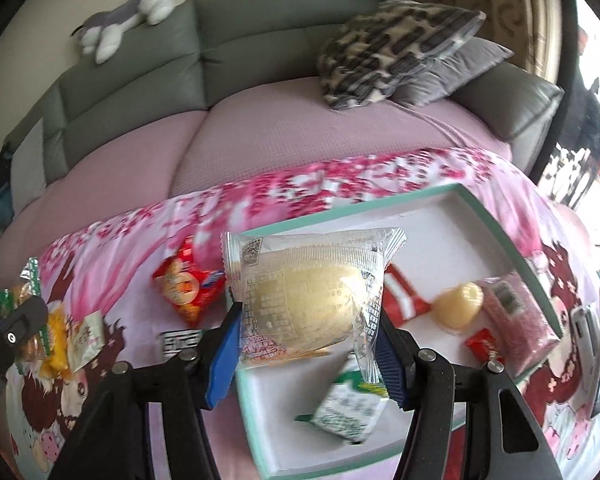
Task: Organize snacks
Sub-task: 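Carry the green-wrapped bun into the tray with left tool while right drops the clear-wrapped bun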
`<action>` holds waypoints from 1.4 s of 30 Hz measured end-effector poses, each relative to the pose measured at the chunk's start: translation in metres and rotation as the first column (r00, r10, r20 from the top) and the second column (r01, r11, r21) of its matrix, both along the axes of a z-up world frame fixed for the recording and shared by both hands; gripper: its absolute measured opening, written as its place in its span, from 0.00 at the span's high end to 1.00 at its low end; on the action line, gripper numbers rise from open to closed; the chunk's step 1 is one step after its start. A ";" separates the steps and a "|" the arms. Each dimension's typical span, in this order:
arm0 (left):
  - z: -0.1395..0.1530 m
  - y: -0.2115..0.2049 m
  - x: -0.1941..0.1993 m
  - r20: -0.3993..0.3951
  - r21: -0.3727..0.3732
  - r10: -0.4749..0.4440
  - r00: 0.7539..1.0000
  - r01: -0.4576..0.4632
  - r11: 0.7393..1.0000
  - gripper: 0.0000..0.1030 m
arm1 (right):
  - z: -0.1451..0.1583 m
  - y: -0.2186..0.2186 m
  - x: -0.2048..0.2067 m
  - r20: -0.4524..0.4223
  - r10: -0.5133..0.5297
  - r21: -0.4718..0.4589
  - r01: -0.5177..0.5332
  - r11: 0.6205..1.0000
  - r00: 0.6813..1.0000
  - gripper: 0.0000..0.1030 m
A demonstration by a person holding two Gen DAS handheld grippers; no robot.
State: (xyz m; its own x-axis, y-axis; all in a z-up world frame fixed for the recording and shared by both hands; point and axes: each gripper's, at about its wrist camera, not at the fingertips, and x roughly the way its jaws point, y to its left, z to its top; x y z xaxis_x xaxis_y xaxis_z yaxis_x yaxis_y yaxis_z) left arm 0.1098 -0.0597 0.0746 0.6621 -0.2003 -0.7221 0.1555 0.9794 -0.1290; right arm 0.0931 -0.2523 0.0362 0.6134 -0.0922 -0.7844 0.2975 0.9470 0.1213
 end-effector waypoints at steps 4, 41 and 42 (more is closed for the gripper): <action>-0.001 -0.034 0.006 0.016 0.001 -0.046 0.999 0.046 0.999 0.47 | -0.001 -0.029 -0.006 -0.003 -0.046 0.004 0.046 0.999 0.999 0.38; -0.061 -0.160 0.036 -0.036 0.145 -0.239 0.970 0.242 0.959 0.25 | -0.044 -0.145 0.031 -0.110 -0.142 -0.021 0.140 0.990 0.984 0.33; -0.059 -0.159 0.036 -0.035 0.145 -0.238 0.971 0.240 0.960 0.25 | -0.045 -0.146 0.031 -0.115 -0.140 -0.016 0.139 0.990 0.983 0.32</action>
